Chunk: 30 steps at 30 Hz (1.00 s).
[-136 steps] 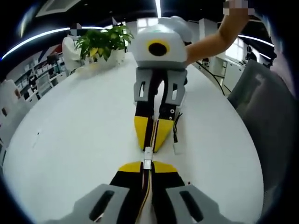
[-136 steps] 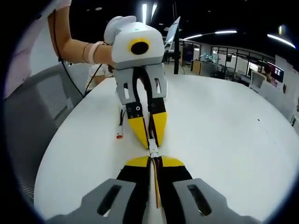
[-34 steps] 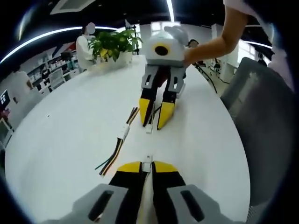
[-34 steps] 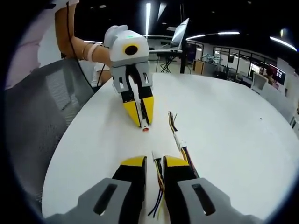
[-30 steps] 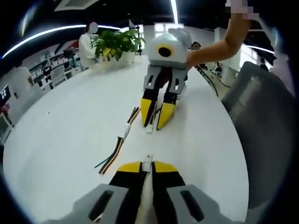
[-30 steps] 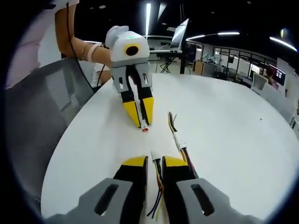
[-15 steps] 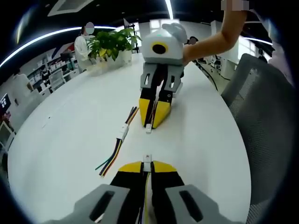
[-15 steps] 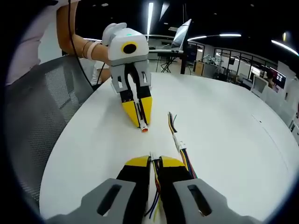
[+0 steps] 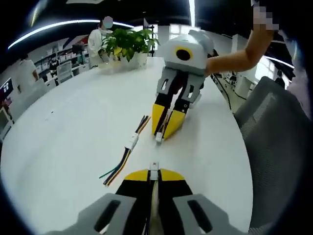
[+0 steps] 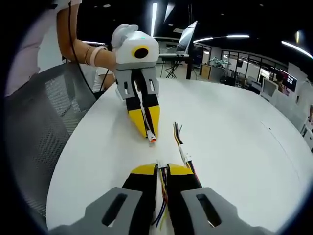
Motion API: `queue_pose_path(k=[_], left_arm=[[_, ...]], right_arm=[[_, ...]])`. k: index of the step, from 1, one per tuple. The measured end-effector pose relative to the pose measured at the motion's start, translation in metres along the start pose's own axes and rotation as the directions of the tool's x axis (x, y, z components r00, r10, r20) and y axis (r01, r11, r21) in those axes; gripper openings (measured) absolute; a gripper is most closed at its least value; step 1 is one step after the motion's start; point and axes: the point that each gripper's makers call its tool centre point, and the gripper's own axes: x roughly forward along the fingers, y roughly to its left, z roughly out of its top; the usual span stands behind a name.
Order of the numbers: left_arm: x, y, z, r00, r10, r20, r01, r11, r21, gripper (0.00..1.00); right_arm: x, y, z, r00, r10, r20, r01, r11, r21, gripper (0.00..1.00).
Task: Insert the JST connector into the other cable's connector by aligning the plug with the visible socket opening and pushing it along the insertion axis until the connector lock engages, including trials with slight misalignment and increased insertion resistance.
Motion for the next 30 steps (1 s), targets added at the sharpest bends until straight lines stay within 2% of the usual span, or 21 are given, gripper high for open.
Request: queue_pose_path(k=[3,7,12,20,30], left_arm=[[-0.001,-0.001,0.007,1.000,-0.006,0.002,0.006,1.000,0.010,0.00],[0.000,-0.002,0.007,1.000,-0.016,-0.018,0.017,0.999,0.035,0.00],[-0.001,-0.004,0.010,0.999,-0.013,-0.050,0.015,0.999,0.046,0.00],[0.002,-0.006,0.018,0.999,-0.026,-0.045,0.029,0.998,0.063,0.00],[0.006,-0.012,0.019,0.998,-0.041,-0.045,0.044,0.996,0.077,0.00]], right_arm=[[-0.002,-0.002,0.009,1.000,-0.003,0.028,0.003,1.000,0.004,0.04],[-0.004,-0.001,0.015,0.999,-0.003,0.032,0.003,1.000,-0.002,0.04],[-0.003,0.002,0.010,1.000,0.002,0.012,-0.002,1.000,0.004,0.04],[-0.003,0.011,0.016,1.000,0.015,0.010,-0.016,1.000,0.005,0.03],[0.002,0.014,0.010,0.999,0.033,-0.009,-0.032,0.999,0.020,0.03]])
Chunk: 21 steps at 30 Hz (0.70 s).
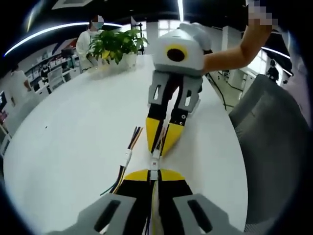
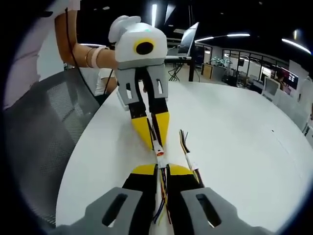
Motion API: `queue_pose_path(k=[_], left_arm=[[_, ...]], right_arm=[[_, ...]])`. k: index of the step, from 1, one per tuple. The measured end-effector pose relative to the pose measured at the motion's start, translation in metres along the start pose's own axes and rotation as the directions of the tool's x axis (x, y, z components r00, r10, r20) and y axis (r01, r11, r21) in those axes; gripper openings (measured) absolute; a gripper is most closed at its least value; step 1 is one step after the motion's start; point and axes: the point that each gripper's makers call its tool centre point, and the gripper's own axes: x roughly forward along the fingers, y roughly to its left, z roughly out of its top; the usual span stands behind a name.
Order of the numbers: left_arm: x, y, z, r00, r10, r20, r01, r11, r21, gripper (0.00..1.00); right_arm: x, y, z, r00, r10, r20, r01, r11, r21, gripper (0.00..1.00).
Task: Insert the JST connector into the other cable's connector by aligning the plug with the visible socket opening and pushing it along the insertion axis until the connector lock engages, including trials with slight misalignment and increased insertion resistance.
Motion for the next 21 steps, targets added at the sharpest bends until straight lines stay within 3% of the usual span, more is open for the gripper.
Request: queue_pose_path(k=[21], left_arm=[[0.0041,-0.0036,-0.0044,0.999,-0.012,-0.035,0.016,0.995,0.095,0.00]], right_arm=[[0.0071,0.0024,-0.0038,1.000,0.028,-0.009,-0.028,1.000,0.016,0.03]])
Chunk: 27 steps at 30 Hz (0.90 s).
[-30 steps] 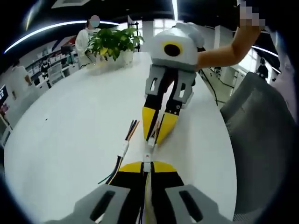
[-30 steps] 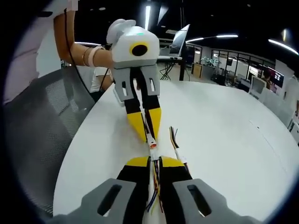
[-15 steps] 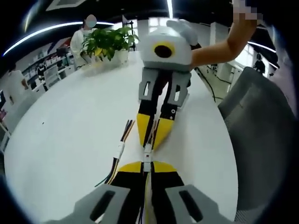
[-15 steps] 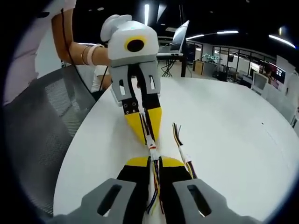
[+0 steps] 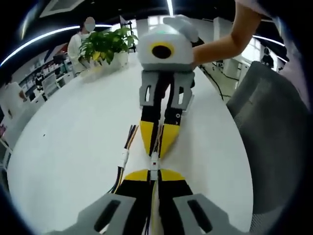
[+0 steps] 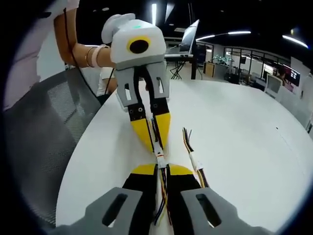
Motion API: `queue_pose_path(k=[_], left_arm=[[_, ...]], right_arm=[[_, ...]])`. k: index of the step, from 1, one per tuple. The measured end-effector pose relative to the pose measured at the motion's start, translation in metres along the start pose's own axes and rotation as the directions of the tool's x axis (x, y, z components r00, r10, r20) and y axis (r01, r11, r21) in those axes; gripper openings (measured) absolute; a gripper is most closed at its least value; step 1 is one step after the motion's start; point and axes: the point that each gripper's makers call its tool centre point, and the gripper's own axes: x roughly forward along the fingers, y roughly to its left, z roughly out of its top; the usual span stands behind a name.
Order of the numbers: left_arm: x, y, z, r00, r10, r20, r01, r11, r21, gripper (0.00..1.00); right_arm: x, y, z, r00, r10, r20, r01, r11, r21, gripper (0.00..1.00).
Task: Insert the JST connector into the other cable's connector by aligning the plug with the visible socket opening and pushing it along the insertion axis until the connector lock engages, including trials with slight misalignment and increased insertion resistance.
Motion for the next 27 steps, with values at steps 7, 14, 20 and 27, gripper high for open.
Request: queue_pose_path(k=[7,14,20,27], left_arm=[[0.0039,-0.0069,-0.0046,0.999,-0.013,-0.045,0.017,0.996,0.082,0.00],[0.0039,-0.0067,-0.0044,0.999,-0.012,-0.048,0.016,0.995,0.100,0.00],[0.0044,-0.0071,-0.0037,0.999,-0.014,-0.045,0.018,0.996,0.089,0.00],[0.0046,-0.0062,-0.0041,0.999,-0.016,-0.038,0.019,0.997,0.070,0.00]], right_arm=[[0.0048,0.0040,-0.0053,1.000,0.014,-0.024,-0.013,1.000,0.005,0.03],[0.0058,0.0047,-0.0074,0.999,0.019,-0.034,-0.018,1.000,0.020,0.03],[0.0057,0.0048,-0.0063,0.999,0.018,-0.032,-0.017,0.999,0.027,0.03],[0.0054,0.0043,-0.0054,0.999,0.016,-0.028,-0.015,0.999,0.032,0.03]])
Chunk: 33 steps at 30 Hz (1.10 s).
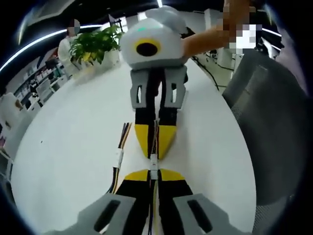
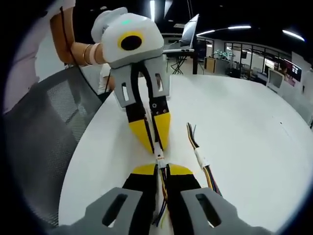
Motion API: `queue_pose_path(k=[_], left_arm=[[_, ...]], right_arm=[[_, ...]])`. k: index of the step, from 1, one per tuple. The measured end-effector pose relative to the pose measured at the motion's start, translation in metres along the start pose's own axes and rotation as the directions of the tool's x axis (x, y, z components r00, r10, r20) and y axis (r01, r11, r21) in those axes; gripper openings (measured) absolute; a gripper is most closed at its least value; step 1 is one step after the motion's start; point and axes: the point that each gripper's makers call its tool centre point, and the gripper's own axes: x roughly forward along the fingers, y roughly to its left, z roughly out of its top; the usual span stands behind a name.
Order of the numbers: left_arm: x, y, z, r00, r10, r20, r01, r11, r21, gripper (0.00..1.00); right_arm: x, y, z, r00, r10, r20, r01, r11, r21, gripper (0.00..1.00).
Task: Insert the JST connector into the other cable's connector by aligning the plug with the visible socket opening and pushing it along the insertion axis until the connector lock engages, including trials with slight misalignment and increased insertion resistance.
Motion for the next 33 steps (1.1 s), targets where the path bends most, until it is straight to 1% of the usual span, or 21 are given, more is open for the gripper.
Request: queue_pose_path(k=[1,2,3,9,11,12,14,17,22,26,29,33], left_arm=[[0.000,0.001,0.000,1.000,0.005,0.002,-0.004,1.000,-0.002,0.00],[0.001,0.001,0.004,1.000,0.008,0.029,-0.007,1.000,-0.017,0.00],[0.001,0.001,0.004,1.000,0.007,0.029,-0.007,1.000,-0.021,0.00],[0.001,0.001,0.004,1.000,0.012,0.023,-0.012,1.000,0.012,0.00],[0.001,0.003,0.005,0.999,0.017,0.031,-0.017,1.000,0.014,0.00],[0.000,0.003,0.006,0.999,0.015,0.033,-0.016,1.000,0.014,0.00],[0.000,0.003,0.007,0.999,0.018,0.034,-0.019,0.999,0.031,0.00],[0.002,0.002,0.007,0.999,0.012,0.030,-0.013,0.999,0.043,0.00],[0.003,0.000,0.008,0.999,0.003,0.032,-0.005,0.999,0.032,0.00],[0.006,-0.001,0.008,0.999,-0.006,0.031,0.005,0.999,0.037,0.00],[0.006,0.003,0.009,0.999,-0.007,0.039,0.006,1.000,0.026,0.00],[0.009,0.011,0.010,0.999,0.006,0.045,-0.007,1.000,0.019,0.00]], right_arm=[[-0.001,0.000,0.000,1.000,0.001,0.003,-0.001,1.000,0.003,0.03],[-0.001,0.000,0.005,1.000,0.003,0.031,-0.003,1.000,0.022,0.03],[-0.001,-0.001,0.005,1.000,0.004,0.028,-0.004,1.000,0.029,0.03],[0.000,-0.001,0.003,1.000,0.000,0.024,0.000,1.000,0.003,0.02],[-0.001,-0.002,0.005,0.999,-0.006,0.033,0.005,1.000,0.011,0.02],[-0.001,-0.002,0.005,0.999,0.001,0.034,-0.002,0.999,0.039,0.02],[-0.001,-0.003,0.005,0.999,-0.004,0.039,0.003,1.000,0.025,0.02],[-0.002,-0.002,0.003,0.999,-0.002,0.033,0.001,1.000,0.025,0.01],[-0.003,-0.002,0.000,0.999,-0.001,0.035,-0.001,0.999,0.051,0.01],[-0.005,-0.002,-0.001,1.000,-0.002,0.028,0.001,0.999,0.042,0.02],[-0.006,-0.005,-0.001,1.000,-0.013,0.027,0.012,0.999,0.030,0.02],[-0.007,-0.014,0.000,0.999,-0.034,0.034,0.032,0.999,0.037,0.02]])
